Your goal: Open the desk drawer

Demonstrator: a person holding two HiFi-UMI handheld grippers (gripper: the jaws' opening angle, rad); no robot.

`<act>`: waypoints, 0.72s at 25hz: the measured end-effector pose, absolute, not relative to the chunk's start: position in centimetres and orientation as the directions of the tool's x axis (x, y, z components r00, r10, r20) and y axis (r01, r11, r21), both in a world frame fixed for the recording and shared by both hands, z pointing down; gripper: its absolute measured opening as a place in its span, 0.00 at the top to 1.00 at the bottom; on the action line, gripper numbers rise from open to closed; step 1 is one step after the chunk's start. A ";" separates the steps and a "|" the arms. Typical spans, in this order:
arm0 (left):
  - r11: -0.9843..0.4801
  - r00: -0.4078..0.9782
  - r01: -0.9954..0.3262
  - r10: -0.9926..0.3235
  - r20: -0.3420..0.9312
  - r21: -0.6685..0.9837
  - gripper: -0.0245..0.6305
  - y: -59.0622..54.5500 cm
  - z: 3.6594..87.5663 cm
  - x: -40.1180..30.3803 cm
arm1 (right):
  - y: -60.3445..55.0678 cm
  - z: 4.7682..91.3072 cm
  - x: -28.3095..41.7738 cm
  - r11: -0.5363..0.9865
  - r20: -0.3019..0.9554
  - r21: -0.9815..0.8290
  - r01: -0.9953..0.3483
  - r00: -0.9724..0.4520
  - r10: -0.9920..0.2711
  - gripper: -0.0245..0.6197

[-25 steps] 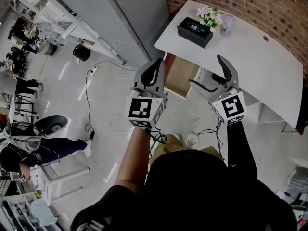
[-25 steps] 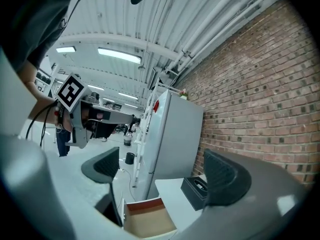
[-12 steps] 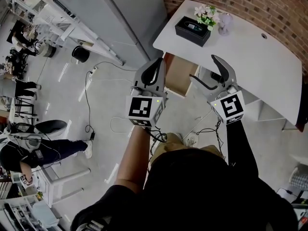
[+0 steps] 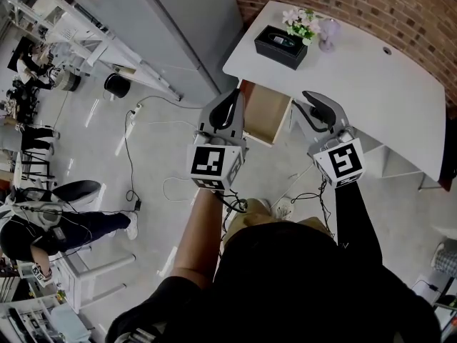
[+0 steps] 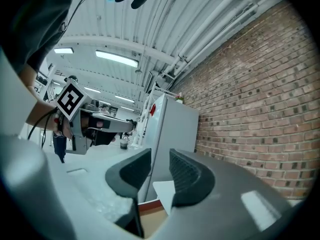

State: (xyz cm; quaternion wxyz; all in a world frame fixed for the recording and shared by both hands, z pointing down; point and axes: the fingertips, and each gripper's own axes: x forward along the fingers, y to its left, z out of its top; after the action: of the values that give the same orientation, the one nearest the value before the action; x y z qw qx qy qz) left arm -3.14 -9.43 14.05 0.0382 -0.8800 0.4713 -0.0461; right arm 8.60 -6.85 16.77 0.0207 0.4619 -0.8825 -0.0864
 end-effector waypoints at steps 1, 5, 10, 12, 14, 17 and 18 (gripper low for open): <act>-0.554 0.553 -0.825 -0.832 0.045 -0.109 0.95 -9.4 14.0 -3.0 | -6.8 16.7 8.7 0.558 -0.043 0.179 -0.811 -0.573 -0.819 0.78; -0.563 0.561 -0.820 -0.826 0.046 -0.108 0.95 -9.3 13.9 -2.6 | -6.4 16.7 9.0 0.556 -0.042 0.169 -0.814 -0.570 -0.821 0.78; -0.571 0.570 -0.813 -0.820 0.044 -0.115 0.95 -9.3 13.7 -2.0 | -5.3 17.2 8.4 0.630 -0.015 0.068 -0.774 -0.632 -0.775 0.96; -0.574 0.573 -0.810 -0.818 0.042 -0.117 0.95 -9.2 13.6 -1.7 | -5.0 16.9 8.3 0.617 -0.022 0.133 -0.776 -0.624 -0.781 0.96; -0.578 0.578 -0.807 -0.815 0.041 -0.121 0.95 -9.1 13.4 -1.4 | -4.9 16.7 8.2 0.603 -0.013 0.174 -0.779 -0.614 -0.789 0.96; -0.585 0.585 -0.801 -0.810 0.044 -0.123 0.95 -9.0 13.4 -1.1 | -4.8 16.7 8.6 0.590 0.000 0.159 -0.791 -0.598 -0.802 0.96; -0.588 0.588 -0.799 -0.808 0.044 -0.123 0.95 -8.9 13.4 -0.9 | -4.8 16.7 8.8 0.588 -0.001 0.158 -0.793 -0.595 -0.803 0.96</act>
State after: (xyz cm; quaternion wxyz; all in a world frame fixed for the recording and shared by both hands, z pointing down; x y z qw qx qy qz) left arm -0.94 -8.88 13.39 0.0451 -0.8899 0.4515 -0.0477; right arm 8.77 -4.76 16.66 0.0351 0.4484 -0.8903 -0.0710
